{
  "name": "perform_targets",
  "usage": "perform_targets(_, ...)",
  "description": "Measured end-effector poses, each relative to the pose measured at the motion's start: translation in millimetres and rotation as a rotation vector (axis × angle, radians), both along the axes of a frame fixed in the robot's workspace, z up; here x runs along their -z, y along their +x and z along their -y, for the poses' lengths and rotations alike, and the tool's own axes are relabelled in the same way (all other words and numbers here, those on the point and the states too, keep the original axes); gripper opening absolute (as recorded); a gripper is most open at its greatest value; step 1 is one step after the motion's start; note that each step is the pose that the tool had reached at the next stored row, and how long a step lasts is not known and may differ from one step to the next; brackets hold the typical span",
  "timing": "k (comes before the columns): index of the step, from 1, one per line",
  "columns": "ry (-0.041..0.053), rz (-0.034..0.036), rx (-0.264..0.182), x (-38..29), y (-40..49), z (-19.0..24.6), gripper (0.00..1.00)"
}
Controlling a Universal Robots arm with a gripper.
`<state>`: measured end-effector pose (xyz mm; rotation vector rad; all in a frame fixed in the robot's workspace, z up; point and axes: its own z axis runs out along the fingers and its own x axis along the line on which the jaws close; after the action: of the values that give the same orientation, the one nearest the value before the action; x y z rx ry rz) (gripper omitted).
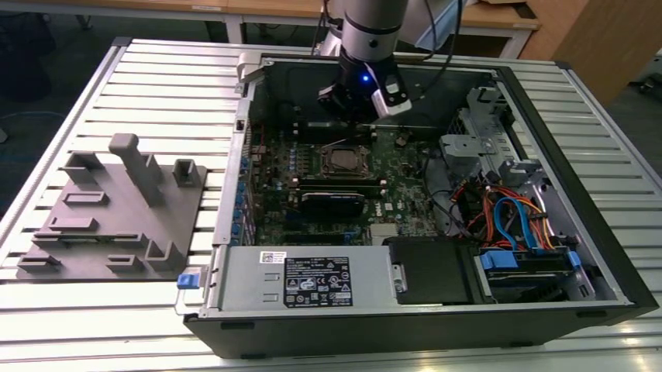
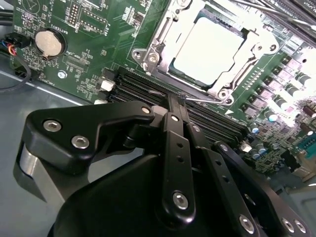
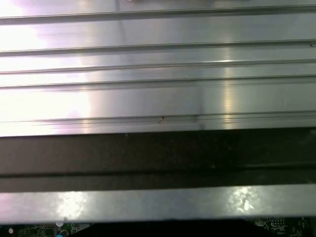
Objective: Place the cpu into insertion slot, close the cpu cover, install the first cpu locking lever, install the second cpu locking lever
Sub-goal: 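Install the first cpu locking lever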
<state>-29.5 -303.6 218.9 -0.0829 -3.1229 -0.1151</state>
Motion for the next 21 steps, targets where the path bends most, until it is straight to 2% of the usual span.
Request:
perform_targets(10,0.0001,0.0001,0.000,3.7,5.2,0.0,0.10)
perform_targets(21,0.0012,0.0001,0.000,12.6,8.3,0.0,0.10)
